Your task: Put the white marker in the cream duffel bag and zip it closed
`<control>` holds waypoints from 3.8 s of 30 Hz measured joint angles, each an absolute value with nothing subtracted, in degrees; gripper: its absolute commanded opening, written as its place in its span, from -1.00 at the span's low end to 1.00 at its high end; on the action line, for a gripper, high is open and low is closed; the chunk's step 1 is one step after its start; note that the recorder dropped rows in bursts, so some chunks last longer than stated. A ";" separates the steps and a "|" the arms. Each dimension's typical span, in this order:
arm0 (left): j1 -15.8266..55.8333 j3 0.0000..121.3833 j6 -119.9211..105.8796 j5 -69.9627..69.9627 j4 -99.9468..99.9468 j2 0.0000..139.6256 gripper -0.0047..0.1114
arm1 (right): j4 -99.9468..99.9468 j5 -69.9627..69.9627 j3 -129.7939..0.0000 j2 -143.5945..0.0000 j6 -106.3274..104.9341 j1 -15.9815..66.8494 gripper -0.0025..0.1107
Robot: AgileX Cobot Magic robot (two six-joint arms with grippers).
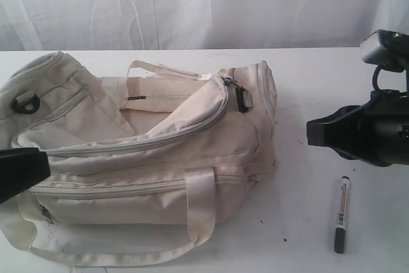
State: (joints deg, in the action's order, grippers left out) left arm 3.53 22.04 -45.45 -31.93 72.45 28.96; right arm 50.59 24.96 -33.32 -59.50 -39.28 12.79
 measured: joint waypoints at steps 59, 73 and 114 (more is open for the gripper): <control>32.95 59.97 -97.00 -17.87 98.68 88.96 -0.05 | 54.93 30.15 -67.77 -100.81 -45.72 10.28 -0.08; 33.20 71.02 -96.62 -7.95 97.92 95.94 -0.05 | 54.72 33.40 -67.84 -100.90 -48.51 10.28 -0.08; 33.20 70.79 -84.68 -1.27 98.05 97.45 -0.05 | 52.49 36.33 -67.62 -100.82 -50.61 8.81 -0.96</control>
State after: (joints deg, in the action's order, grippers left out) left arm 33.20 70.79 -84.68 -1.27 98.05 97.45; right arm 52.49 36.33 -67.62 -100.82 -50.61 8.81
